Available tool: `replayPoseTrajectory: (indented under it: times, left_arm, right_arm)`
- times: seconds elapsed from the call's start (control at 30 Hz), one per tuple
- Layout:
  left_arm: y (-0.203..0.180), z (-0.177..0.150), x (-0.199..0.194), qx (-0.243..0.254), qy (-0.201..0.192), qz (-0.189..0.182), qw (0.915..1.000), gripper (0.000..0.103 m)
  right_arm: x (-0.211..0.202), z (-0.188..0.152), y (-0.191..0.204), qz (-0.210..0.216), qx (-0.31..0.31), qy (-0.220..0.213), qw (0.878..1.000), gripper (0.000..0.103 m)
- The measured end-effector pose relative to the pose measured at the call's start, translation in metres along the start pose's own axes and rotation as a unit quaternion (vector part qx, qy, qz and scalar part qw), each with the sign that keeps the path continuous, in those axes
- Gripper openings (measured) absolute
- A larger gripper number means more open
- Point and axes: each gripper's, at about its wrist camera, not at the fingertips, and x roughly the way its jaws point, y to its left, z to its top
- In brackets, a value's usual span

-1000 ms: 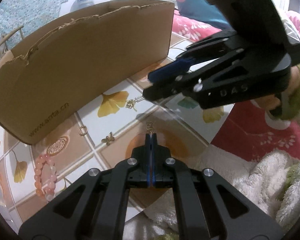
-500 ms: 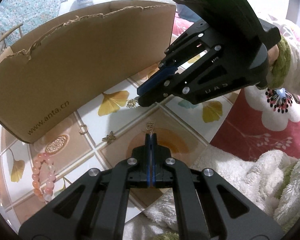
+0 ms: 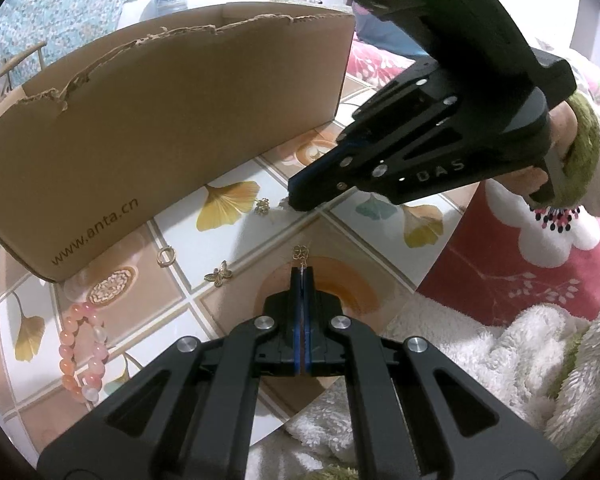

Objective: Organize jewelry

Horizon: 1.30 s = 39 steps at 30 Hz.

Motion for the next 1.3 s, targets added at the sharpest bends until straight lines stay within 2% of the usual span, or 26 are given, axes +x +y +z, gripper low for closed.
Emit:
replayPoseTrajectory:
  times: [0.27, 0.47, 0.73, 0.93, 1.0, 1.1, 1.23, 1.3]
  left_arm:
    - [0.001, -0.001, -0.001, -0.009, -0.012, 0.007, 0.9999, 0.0]
    - [-0.003, 0.004, -0.018, 0.001, -0.039, 0.017, 0.9991, 0.0]
    - [-0.018, 0.027, -0.054, 0.042, -0.099, 0.049, 0.9931, 0.0]
    - [-0.003, 0.067, -0.092, 0.056, -0.161, 0.084, 0.9818, 0.0]
    - [0.011, 0.084, -0.099, 0.048, -0.175, 0.092, 0.979, 0.0]
    - [0.038, 0.111, -0.091, 0.016, -0.16, 0.082, 0.9835, 0.0]
    - [0.081, 0.141, -0.063, -0.041, -0.108, 0.028, 0.993, 0.0]
    - [0.101, 0.154, -0.042, -0.068, -0.075, 0.007, 0.9948, 0.0]
  right_arm:
    - [-0.03, -0.008, -0.007, -0.004, 0.044, -0.042, 0.998, 0.005]
    - [-0.055, -0.012, -0.005, -0.01, 0.058, -0.083, 0.995, 0.005]
    - [-0.108, -0.002, 0.004, -0.012, 0.041, -0.165, 0.985, 0.005]
    - [-0.141, 0.037, 0.005, -0.017, 0.0, -0.228, 0.973, 0.005]
    - [-0.142, 0.054, -0.002, -0.02, -0.004, -0.228, 0.974, 0.005]
    - [-0.129, 0.085, -0.018, -0.012, 0.002, -0.2, 0.98, 0.005]
    - [-0.09, 0.127, -0.051, 0.002, 0.035, -0.123, 0.992, 0.005]
    - [-0.074, 0.138, -0.064, 0.002, 0.052, -0.093, 0.994, 0.005]
